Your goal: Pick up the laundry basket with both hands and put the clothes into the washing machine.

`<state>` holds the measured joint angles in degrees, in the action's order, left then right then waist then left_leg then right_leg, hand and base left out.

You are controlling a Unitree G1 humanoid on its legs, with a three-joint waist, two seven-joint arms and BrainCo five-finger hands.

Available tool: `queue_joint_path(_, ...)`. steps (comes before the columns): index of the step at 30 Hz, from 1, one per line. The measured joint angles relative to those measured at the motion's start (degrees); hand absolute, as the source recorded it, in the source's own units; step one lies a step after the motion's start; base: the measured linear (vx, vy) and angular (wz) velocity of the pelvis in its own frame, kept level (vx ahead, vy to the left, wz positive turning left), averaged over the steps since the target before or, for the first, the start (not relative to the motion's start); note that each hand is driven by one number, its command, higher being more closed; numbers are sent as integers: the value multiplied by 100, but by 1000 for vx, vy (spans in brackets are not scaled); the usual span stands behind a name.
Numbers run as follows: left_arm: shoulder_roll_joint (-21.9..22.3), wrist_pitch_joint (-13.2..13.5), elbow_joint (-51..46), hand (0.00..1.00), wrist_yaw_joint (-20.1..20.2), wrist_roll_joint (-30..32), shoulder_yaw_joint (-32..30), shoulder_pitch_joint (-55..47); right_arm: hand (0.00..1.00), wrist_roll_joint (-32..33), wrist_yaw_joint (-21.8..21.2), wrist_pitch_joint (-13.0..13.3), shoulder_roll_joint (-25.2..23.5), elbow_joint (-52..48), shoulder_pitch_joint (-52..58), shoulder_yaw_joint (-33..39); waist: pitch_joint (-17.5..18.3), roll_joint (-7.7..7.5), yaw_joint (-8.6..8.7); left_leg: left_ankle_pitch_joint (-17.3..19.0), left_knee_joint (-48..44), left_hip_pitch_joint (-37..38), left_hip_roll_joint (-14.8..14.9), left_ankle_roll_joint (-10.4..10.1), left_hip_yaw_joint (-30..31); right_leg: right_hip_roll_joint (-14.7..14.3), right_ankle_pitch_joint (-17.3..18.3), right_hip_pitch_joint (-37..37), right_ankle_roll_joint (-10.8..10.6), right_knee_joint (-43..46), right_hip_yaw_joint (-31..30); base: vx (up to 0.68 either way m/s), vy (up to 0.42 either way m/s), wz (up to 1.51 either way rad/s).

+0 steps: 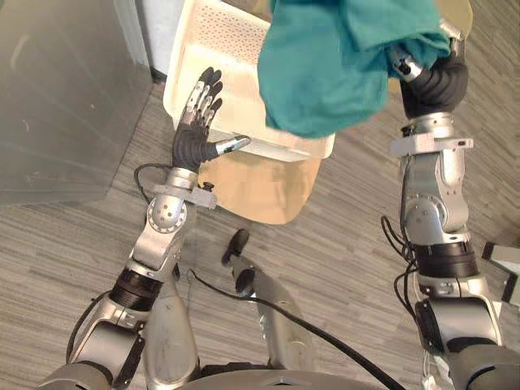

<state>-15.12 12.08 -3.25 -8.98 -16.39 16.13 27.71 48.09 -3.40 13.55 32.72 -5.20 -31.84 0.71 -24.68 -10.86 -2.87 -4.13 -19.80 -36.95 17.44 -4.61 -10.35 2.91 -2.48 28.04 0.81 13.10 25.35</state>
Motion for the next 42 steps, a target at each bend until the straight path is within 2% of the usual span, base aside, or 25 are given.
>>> queue_joint_path(3, -6, -47, 138, 0, -68, 373, 50, 335, 100, 19, -219, -62, 75, -249, 332, -4, 0, 0, 20, 4, -3, 36, 4, 3, -48, 4, 0, 5, 0, 22, -44, 50, -25, -7)
queue_joint_path(5, -83, -98, 519, 0, -69, 621, 250, 881, 100, 173, -429, -157, 376, -436, 613, -27, 0, 0, 49, 6, -9, 85, -3, 6, -83, 28, 1, 3, -1, 74, -85, 26, -18, -6)
queue_joint_path(9, -185, -186, 885, 0, -62, 688, 497, 1462, 100, 271, -659, -212, 672, -767, 722, -63, 0, 0, 224, 26, -76, 97, -8, 34, -128, 79, 3, 48, -2, 176, -148, 4, -5, -7)
queue_joint_path(16, -215, -296, 1449, 0, 19, -216, 964, 2230, 100, 434, -778, -212, 738, -1001, 756, -307, -11, 15, 355, 124, -329, -103, 49, 120, -356, 89, -131, 359, -8, 209, -409, -18, -8, -19)
queue_joint_path(19, -218, -329, 1651, 0, 105, -623, 1215, 2584, 100, 437, -773, -210, 787, -1175, 681, -371, -110, 130, 396, 156, -441, -202, 36, 166, -391, 115, -211, 442, -19, 202, -449, -22, 21, -8)
queue_joint_path(21, -218, -359, 1824, 0, 108, -822, 1404, 2761, 100, 436, -773, -199, 818, -1268, 643, -578, -122, 142, 396, 162, -450, -209, 18, 177, -446, 152, -225, 508, -33, 234, -491, -18, 15, -10)
queue_joint_path(26, -218, -413, 2031, 0, 96, -1045, 1784, 3159, 100, 437, -729, -175, 829, -1498, 581, -825, -224, 257, 409, 178, -492, -223, 4, 202, -539, 197, -244, 599, -65, 286, -586, -5, -5, -7)
queue_joint_path(28, -215, -415, 2034, 0, 93, -1292, 1909, 3321, 100, 442, -637, -100, 829, -1617, 556, -948, -296, 336, 436, 179, -498, -224, 0, 207, -558, 233, -243, 627, -68, 321, -595, 0, 0, 0)
queue_joint_path(31, -216, -406, 2029, 0, 105, -1743, 2007, 3396, 100, 454, -595, -7, 828, -1656, 562, -1000, -309, 358, 452, 179, -497, -223, 7, 207, -574, 233, -242, 651, -68, 339, -608, 6, -14, -3)
queue_joint_path(32, -216, -373, 2015, 100, 118, -1942, 2019, 3396, 100, 549, -596, 43, 829, -1660, 559, -1023, -309, 358, 451, 180, -498, -223, 10, 207, -602, 234, -243, 677, -66, 352, -633, 16, -22, -10)
queue_joint_path(35, -216, -250, 1976, 100, 178, -2179, 2026, 3392, 100, 656, -582, 204, 827, -1658, 562, -1125, -309, 359, 446, 196, -519, -223, 24, 219, -692, 231, -271, 742, -41, 370, -720, 19, -15, -11)
queue_joint_path(39, -213, -155, 1825, 100, 155, -2178, 2004, 3371, 100, 781, -583, 422, 826, -1662, 559, -1223, -309, 359, 475, 297, -702, -284, 119, 220, -687, 178, -276, 748, -37, 385, -741, 16, -9, -9)
queue_joint_path(40, -208, -136, 1737, 100, 132, -2174, 1994, 3331, 0, 789, -583, 476, 824, -1677, 564, -1236, -309, 359, 480, 306, -717, -296, 125, 215, -685, 175, -276, 759, -36, 394, -743, 15, -6, -4)
queue_joint_path(42, -110, -68, 1727, 100, -14, -2157, 1943, 3262, 0, 785, -585, 533, 819, -1708, 547, -1312, -309, 359, 481, 306, -719, -297, 121, 215, -685, 179, -275, 763, -37, 406, -745, 0, 0, 0)
